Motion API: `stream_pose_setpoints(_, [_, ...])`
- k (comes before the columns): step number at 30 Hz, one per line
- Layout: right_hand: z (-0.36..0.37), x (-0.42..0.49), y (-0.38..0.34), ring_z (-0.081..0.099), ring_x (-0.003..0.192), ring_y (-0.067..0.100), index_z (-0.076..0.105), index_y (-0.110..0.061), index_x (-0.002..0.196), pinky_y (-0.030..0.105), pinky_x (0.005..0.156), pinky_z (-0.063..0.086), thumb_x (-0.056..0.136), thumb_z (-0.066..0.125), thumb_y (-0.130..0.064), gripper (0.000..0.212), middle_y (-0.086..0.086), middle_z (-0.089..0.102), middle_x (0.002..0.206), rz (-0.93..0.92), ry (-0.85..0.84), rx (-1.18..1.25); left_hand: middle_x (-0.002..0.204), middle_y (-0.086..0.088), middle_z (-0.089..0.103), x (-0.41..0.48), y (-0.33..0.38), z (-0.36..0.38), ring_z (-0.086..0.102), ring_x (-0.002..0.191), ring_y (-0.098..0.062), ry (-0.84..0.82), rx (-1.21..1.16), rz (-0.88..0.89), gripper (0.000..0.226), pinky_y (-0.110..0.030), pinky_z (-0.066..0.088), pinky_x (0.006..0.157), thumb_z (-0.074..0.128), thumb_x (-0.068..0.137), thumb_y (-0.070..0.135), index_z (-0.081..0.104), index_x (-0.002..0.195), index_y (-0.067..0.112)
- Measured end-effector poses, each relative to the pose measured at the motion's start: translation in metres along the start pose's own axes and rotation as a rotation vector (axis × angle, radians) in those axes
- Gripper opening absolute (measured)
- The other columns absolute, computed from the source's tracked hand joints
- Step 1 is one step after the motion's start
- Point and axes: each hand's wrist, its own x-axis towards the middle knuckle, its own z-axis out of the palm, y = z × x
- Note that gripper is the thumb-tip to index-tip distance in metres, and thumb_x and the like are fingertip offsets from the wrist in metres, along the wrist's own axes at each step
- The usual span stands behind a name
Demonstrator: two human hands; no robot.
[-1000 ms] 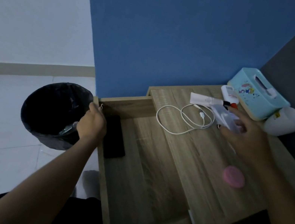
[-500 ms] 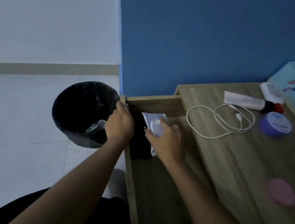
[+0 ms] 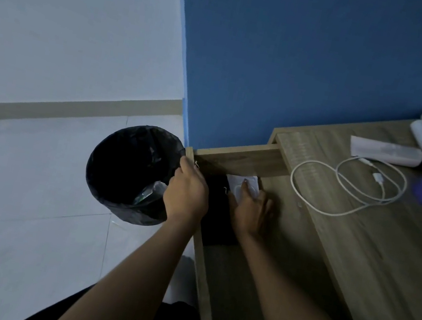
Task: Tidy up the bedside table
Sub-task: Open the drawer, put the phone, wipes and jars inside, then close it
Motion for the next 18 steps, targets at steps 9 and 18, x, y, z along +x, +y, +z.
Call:
stream_pose_setpoints(9, [0.000,-0.005,0.009,0.023,0.137,0.034,0.020,-0.037,0.149,0.049,0.109,0.023,0.098,0.033,-0.042,0.053,0.013,0.023,0.153,-0.133,-0.072,-0.225,0.101,-0.017,0.064,0.000,0.001,-0.001,0.062,0.088,-0.039,-0.001,0.020,-0.003,0.032,-0.050,0.052,0.074,0.023,0.100,0.032,0.042,0.113,0.008])
stream_pose_setpoints(18, [-0.062,-0.042,-0.023,0.018,0.143,0.031,0.037,-0.030,0.140,0.054,0.110,0.028,0.093,0.030,-0.057,0.054,0.010,0.023,0.155,-0.231,-0.010,-0.034,0.112,-0.026,0.061,0.000,0.005,-0.009,0.061,0.097,-0.045,-0.068,0.045,-0.031,0.035,-0.050,0.049,0.080,0.022,0.100,0.033,0.038,0.113,0.005])
